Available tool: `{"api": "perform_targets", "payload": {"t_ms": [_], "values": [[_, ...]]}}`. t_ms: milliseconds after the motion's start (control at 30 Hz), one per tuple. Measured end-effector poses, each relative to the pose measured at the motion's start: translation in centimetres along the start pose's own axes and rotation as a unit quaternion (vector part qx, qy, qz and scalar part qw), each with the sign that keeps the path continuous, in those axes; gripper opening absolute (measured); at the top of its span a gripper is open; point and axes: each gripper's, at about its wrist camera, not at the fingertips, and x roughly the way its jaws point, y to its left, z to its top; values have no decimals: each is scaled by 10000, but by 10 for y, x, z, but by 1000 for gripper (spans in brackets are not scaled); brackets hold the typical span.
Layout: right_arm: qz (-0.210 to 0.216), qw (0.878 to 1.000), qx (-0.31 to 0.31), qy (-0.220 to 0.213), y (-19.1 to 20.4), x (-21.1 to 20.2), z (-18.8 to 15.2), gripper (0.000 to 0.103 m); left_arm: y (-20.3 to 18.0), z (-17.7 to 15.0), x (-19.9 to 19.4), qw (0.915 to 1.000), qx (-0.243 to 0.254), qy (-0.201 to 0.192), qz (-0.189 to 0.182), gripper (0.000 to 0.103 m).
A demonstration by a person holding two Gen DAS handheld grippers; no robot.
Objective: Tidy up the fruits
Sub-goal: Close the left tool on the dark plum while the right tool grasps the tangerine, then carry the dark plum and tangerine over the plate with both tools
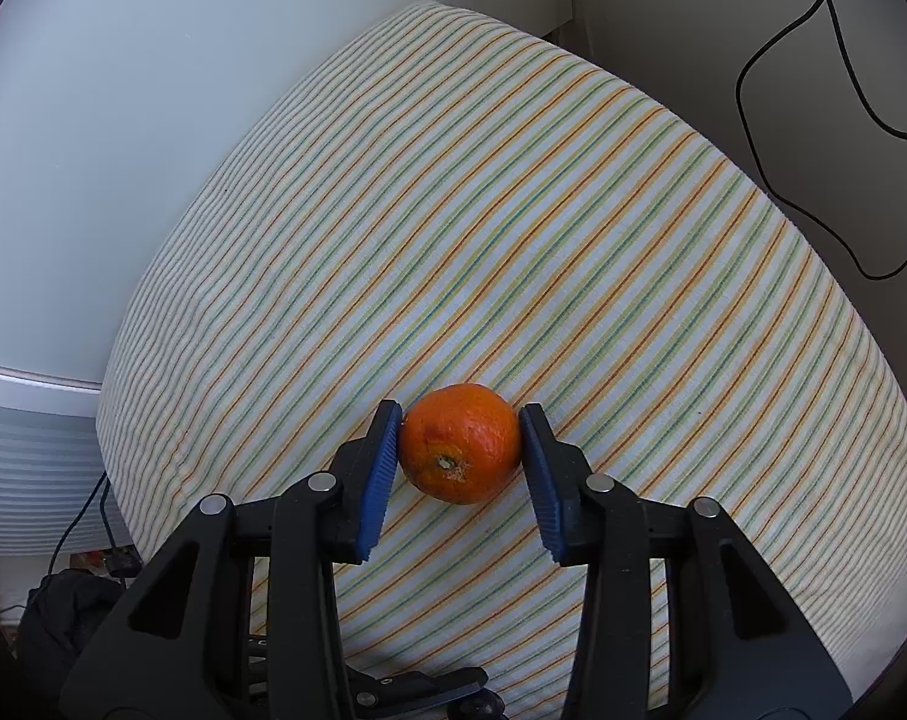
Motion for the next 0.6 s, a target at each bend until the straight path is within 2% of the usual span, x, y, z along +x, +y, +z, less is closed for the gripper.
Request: {"api": "perform_targets", "payload": {"t_ms": [267, 600], "values": [[26, 9999, -3, -159, -3, -16, -8, 42, 7, -3, -16, 9998, -134, -106, 107, 22], [103, 9984, -41, -555, 7, -58, -24, 42, 12, -13, -50, 9989, -314, -327, 139, 22]]}}
